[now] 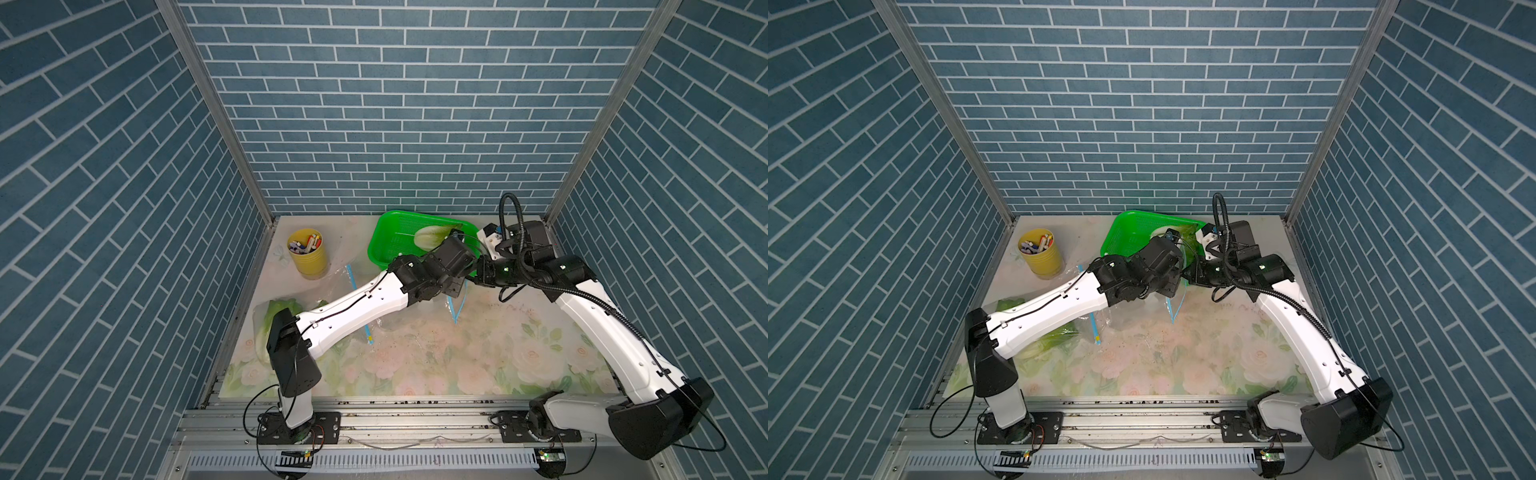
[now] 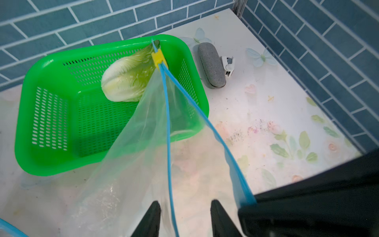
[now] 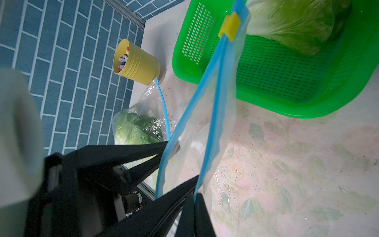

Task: Put the chinese cabbages into a zipper bag and zip it
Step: Open the zipper of the food storage bag at the center of the board.

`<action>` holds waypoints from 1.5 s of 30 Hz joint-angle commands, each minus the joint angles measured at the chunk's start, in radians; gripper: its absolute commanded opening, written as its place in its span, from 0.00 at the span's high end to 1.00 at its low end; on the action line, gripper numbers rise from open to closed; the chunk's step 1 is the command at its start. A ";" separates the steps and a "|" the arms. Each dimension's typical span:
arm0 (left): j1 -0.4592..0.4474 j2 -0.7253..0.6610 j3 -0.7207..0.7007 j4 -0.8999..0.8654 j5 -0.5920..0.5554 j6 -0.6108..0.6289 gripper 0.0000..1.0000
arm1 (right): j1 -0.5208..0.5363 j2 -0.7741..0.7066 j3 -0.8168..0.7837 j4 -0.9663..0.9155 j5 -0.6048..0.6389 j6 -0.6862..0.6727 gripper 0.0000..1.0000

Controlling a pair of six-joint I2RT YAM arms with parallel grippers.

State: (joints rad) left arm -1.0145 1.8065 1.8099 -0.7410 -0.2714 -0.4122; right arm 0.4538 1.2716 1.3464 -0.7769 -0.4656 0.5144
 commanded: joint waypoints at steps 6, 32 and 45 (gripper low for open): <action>0.010 -0.020 0.006 -0.021 -0.039 0.001 0.87 | 0.006 0.002 0.019 -0.020 0.025 -0.040 1.00; 0.016 -0.195 -0.106 0.071 -0.128 -0.011 1.00 | 0.016 0.021 0.037 -0.066 0.060 -0.076 0.69; 0.015 -0.201 -0.084 0.077 -0.201 -0.018 1.00 | 0.031 0.080 0.015 -0.074 0.308 -0.109 0.49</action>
State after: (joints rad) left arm -1.0054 1.6180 1.7161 -0.6678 -0.4099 -0.4297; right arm 0.4801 1.3495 1.3621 -0.8314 -0.2741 0.4366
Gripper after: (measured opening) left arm 0.049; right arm 0.513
